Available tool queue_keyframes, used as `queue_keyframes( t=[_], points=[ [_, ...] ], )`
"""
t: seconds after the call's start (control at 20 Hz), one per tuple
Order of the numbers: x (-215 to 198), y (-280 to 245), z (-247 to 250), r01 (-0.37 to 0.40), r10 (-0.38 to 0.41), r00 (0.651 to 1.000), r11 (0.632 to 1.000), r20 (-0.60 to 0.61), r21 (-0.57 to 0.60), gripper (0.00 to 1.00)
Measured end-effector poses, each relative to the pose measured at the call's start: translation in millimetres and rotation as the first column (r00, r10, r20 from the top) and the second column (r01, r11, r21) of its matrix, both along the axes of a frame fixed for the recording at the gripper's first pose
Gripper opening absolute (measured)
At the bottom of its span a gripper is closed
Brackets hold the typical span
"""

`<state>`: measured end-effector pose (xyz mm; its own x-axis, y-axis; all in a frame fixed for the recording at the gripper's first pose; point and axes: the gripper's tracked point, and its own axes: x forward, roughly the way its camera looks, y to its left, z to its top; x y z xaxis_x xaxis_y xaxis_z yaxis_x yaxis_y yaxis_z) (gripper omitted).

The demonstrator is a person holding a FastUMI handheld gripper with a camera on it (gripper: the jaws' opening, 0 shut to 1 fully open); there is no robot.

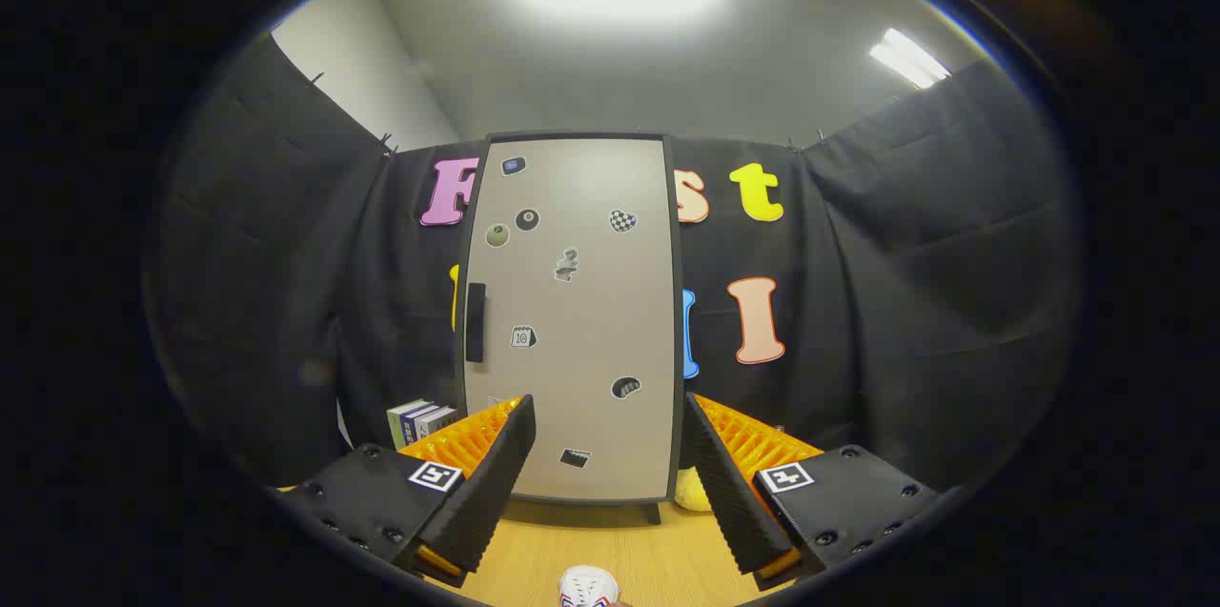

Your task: Open the shoe cabinet door, grab the shoes and put them into the shoe cabinet, then close the shoe cabinet door.

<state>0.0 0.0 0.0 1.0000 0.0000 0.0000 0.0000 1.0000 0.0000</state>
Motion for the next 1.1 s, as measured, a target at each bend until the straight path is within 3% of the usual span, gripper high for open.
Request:
queue_keyframes(
  t=[0.6, 0.85, 1.1],
  points=[
    [-6.3, 6.9, 3.9, -0.01, 0.01, 1.0, 1.0, 0.006, 0.008, 0.97],
    [-6.8, 20.3, 11.7, -0.039, 0.038, 0.999, 0.999, 0.019, 0.03, 0.97],
    [17.7, 49.8, 30.3, -0.11, 0.109, 0.993, 0.994, 0.046, 0.023, 0.97]
  ],
)
